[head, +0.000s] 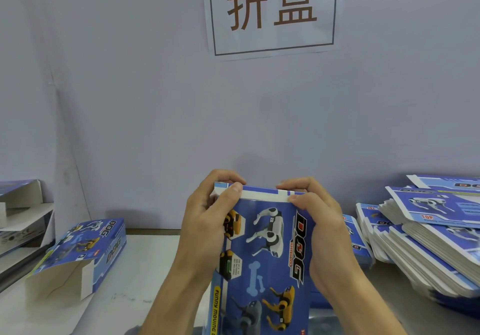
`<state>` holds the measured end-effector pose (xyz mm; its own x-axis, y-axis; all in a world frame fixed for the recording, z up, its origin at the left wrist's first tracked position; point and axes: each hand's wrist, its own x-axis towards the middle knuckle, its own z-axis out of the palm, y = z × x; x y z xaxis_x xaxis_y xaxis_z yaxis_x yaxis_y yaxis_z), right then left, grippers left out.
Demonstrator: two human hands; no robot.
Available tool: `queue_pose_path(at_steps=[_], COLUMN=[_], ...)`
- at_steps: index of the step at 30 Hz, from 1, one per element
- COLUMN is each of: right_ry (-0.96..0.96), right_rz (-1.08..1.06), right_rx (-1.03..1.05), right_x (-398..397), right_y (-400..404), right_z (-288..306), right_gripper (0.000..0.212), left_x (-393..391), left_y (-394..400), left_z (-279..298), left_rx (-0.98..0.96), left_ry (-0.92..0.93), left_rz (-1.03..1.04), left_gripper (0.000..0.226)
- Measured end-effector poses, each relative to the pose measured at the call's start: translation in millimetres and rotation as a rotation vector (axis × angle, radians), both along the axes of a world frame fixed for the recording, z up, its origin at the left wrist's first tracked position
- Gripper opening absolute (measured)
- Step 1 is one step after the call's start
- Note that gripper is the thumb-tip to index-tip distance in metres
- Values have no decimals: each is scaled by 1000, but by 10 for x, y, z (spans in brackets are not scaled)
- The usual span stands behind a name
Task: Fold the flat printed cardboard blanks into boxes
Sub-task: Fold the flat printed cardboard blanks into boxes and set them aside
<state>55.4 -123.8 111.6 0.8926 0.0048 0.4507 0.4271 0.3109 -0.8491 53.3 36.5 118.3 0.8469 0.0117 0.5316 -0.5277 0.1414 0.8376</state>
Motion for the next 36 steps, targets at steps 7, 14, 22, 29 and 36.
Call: queue_pose_path(at_steps=[7, 14, 22, 29, 36], right_ry=[23, 53, 63, 53, 52], right_rz=[-17, 10, -31, -65, -73], right_rx=[58, 80, 105, 97, 109], right_x=[8, 11, 58, 95, 122], right_y=[-9, 6, -9, -17, -25], right_z=[-36, -78, -111, -151, -189], right_gripper=[14, 17, 18, 20, 20], left_x=[25, 11, -20, -24, -36], left_y=[23, 51, -11, 39, 4], left_z=[45, 51, 59, 79, 118], left_rx=[17, 57, 52, 85, 113], left_ry=[80, 98, 103, 159, 172], left_rz=[-47, -78, -57, -57, -48], left_gripper=[20, 22, 24, 28, 35])
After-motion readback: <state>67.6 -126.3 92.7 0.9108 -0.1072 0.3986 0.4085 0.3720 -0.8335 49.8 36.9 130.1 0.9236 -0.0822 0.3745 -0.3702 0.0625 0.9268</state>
